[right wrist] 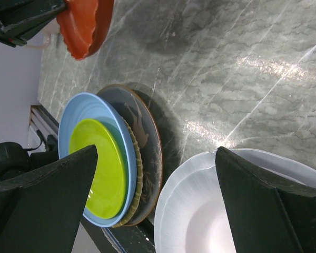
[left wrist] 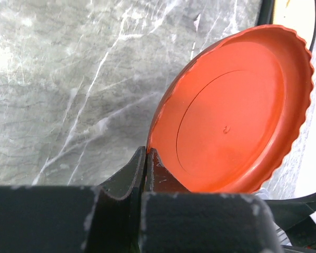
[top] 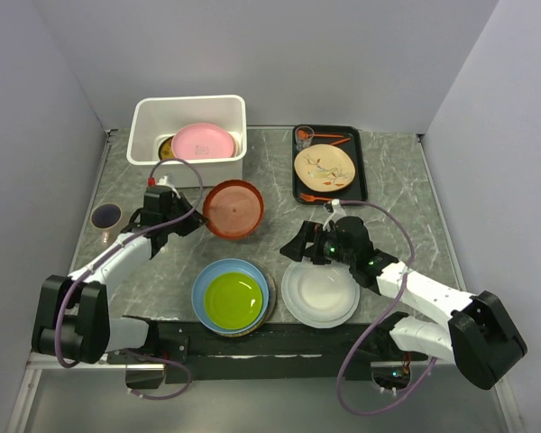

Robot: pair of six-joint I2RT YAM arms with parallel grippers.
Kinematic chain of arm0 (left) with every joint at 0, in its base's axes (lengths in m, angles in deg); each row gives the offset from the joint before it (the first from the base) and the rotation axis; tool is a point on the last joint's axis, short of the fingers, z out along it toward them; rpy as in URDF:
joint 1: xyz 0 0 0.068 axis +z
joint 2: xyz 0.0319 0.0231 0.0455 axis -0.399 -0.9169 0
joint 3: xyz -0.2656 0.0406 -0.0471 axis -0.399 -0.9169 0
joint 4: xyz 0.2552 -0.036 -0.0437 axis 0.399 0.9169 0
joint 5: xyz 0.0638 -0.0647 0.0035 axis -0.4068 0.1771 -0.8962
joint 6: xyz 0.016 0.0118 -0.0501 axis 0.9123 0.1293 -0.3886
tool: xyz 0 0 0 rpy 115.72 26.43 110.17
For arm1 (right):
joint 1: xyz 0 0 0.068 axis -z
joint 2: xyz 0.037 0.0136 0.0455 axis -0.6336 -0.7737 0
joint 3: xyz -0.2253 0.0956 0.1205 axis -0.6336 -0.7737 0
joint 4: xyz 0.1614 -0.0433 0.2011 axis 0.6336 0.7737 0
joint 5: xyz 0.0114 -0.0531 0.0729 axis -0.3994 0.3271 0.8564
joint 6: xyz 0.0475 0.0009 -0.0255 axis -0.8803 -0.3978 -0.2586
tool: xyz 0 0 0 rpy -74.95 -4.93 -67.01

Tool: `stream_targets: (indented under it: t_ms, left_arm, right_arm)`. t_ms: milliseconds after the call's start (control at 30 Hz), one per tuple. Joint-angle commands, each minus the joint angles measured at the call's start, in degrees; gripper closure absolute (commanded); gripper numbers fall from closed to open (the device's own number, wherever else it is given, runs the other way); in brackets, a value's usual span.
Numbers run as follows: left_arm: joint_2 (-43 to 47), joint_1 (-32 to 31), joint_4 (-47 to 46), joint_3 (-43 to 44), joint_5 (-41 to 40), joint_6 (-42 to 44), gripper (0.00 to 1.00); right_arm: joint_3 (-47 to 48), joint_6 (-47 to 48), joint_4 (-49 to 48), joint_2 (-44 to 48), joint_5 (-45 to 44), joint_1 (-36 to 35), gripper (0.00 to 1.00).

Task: Place the plates into the plastic bin on the countertop
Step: Pick up the plate at the center of the board, then place the plate in the plastic bin.

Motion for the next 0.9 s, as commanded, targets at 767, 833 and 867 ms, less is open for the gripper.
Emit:
stream_targets:
  t_ms: [767,833,867]
  left_arm:
    - [-0.8,-0.2,4.1,16.9,-1.6,2.0,0.99]
    - [-2.4,-0.2,4.2,19.2,-1.8,2.2,0.99]
    - [-3.0,-0.2,4.1,19.8,-1.9,2.3,0.99]
  right_arm:
    - [1.7,0.4,-2.1,-0.8,0.3,-0.4,0.0]
    - [1.5,0.4,-2.1,-0.6,0.3,-0.4,0.0]
    - [1.5,0.3,-2.1,-0.4,0.3,-0.4,0.0]
